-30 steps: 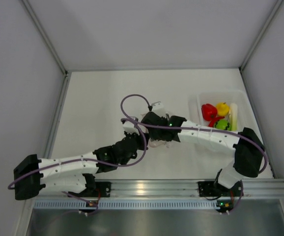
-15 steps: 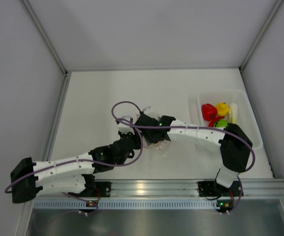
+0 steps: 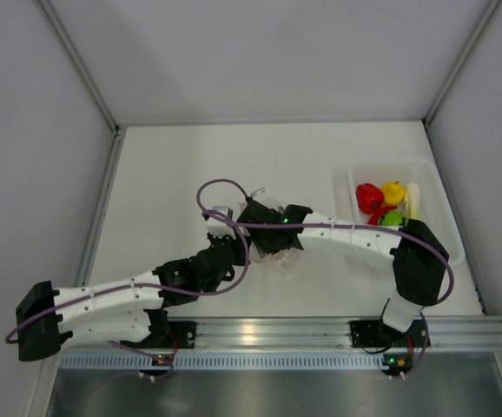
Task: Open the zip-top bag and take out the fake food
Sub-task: Pick up the fake fruit from the zipper food storage bag.
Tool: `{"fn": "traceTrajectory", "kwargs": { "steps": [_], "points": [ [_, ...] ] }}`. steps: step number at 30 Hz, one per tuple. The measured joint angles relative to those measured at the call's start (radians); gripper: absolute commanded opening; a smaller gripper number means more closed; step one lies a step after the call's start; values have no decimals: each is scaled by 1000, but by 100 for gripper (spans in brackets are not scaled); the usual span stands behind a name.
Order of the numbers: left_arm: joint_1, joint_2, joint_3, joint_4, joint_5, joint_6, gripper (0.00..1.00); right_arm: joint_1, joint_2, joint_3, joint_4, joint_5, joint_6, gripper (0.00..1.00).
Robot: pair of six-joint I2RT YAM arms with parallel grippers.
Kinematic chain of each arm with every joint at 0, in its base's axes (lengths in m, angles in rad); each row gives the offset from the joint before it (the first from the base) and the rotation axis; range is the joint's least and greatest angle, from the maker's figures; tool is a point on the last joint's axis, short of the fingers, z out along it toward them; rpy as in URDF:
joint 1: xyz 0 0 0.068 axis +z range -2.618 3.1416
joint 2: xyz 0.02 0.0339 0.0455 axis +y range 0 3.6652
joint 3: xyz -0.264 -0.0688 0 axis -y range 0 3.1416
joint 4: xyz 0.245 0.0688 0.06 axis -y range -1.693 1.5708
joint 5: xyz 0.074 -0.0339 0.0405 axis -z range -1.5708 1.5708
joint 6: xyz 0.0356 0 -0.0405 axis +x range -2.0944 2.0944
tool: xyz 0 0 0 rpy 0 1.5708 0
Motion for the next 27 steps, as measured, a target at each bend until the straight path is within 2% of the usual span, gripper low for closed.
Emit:
{"fn": "traceTrajectory", "kwargs": {
  "steps": [7, 11, 15, 19, 27],
  "points": [
    [-2, 11, 0, 72, 102, -40, 0, 6, -47, 10, -19, 193, 158, 0],
    [-24, 26, 0, 106, 105, -40, 0, 0, -31, 39, -84, 283, 224, 0],
    [-53, 56, -1, 175, 40, -60, 0, -31, 4, 95, -133, 298, 272, 0],
    [-119, 122, 6, 257, 48, -26, 0, -43, 15, 111, -131, 309, 305, 0],
    [-130, 151, -8, 317, 2, -54, 0, -56, -1, 115, -145, 335, 346, 0]
  ]
}}
